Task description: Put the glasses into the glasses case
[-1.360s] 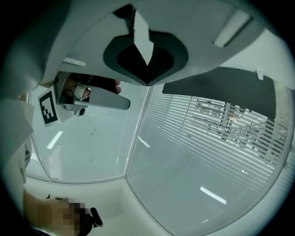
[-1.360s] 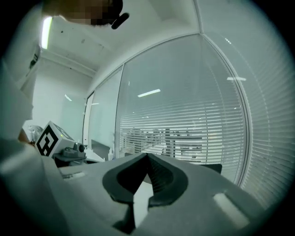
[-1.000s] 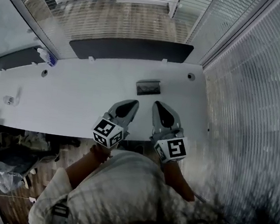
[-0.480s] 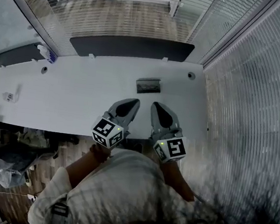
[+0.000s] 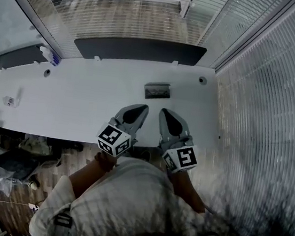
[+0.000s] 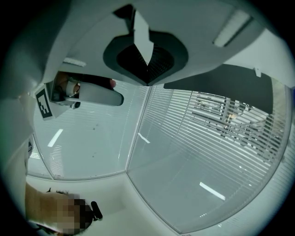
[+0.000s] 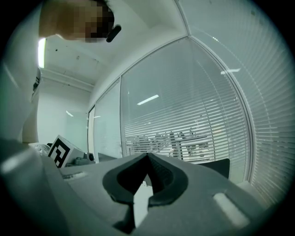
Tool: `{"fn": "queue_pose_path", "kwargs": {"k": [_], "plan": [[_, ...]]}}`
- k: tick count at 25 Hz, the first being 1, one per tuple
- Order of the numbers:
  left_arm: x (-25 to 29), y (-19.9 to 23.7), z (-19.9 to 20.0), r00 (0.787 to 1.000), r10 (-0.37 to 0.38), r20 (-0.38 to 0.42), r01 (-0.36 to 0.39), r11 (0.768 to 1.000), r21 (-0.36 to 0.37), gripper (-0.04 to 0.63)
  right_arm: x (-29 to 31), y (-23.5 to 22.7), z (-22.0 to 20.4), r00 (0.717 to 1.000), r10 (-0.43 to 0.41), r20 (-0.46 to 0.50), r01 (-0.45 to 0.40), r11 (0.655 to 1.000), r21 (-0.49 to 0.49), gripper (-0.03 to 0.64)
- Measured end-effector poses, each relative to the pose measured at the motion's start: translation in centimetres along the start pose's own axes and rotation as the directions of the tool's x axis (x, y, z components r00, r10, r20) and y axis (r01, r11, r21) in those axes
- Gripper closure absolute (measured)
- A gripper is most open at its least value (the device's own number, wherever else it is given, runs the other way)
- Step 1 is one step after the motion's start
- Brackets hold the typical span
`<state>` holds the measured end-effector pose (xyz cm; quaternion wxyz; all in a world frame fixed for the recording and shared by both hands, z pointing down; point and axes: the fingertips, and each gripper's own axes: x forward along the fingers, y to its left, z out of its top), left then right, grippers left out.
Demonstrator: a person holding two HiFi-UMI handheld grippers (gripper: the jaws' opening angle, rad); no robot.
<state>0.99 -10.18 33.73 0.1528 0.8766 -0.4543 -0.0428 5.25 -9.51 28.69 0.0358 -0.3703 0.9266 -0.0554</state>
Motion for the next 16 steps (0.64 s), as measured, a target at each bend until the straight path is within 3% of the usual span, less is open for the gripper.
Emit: {"fn": "queue_pose_path", "kwargs": {"k": [16], "plan": [[0.7,0.2,0.3,1.000,0.007,-0.002,-0.007,1.000,0.001,0.594,0.8,-0.3,0.8,1.000,0.007,0.011,-0.007,1.000,0.024,0.617]]}}
